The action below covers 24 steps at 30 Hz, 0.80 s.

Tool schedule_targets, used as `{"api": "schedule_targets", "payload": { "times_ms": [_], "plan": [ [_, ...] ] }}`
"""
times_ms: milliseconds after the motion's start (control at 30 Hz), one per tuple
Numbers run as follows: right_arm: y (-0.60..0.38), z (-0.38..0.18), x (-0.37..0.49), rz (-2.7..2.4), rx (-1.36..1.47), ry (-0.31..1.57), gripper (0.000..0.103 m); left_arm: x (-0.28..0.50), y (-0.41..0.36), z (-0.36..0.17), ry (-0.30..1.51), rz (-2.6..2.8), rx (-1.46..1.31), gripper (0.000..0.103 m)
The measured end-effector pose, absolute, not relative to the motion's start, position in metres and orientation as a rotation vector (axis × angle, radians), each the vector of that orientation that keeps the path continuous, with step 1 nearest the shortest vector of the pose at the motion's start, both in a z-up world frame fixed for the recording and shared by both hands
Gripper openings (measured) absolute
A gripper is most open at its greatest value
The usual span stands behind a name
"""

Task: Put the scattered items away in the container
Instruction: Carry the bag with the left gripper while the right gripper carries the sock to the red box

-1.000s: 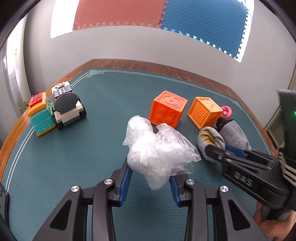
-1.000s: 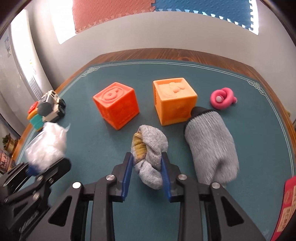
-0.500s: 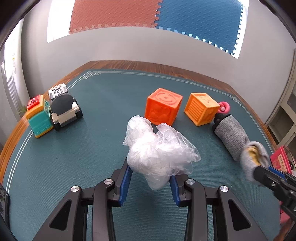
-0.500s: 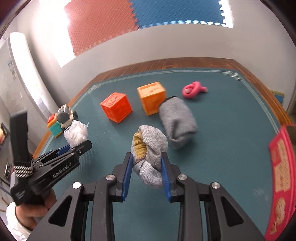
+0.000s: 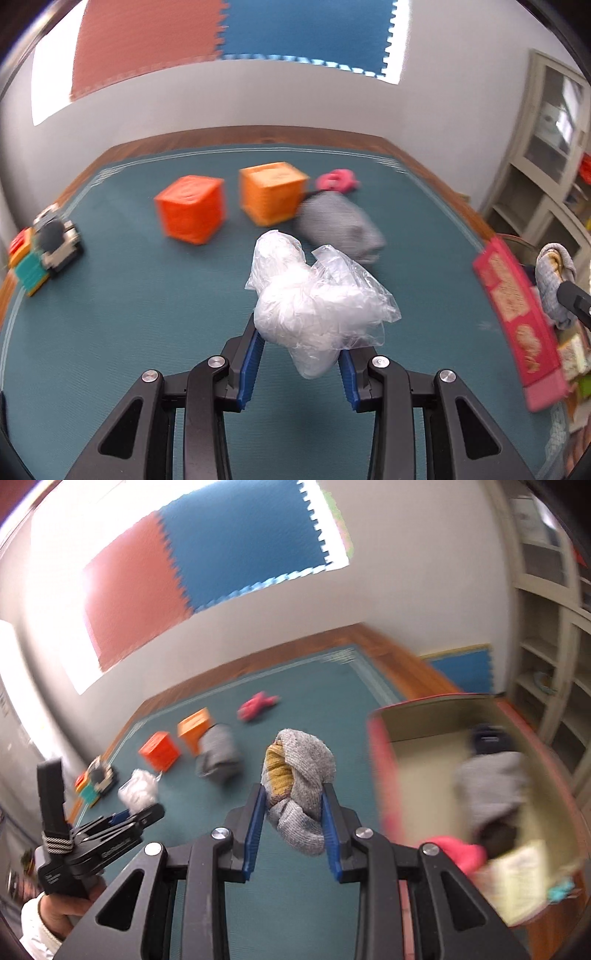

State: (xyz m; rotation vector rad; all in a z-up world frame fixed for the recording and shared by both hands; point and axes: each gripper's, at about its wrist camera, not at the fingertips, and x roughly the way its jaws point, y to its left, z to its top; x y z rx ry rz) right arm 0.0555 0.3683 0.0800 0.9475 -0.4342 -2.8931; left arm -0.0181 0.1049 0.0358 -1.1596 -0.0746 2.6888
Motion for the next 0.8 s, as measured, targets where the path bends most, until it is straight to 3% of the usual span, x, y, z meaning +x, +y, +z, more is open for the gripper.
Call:
{"api": "schedule_targets", "payload": {
  "times_ms": [333, 800],
  "plan": [
    [0.486, 0.087, 0.109, -3.145, 0.879, -0.57, 0.033, -0.014, 0.237, 0.071, 0.022, 2.455, -1.059, 0.039],
    [0.517, 0.074, 0.113, -3.133, 0.93, -0.59, 0.033, -0.029, 0.363, 0.081, 0.101, 2.212, -0.986, 0.039]
  ]
}}
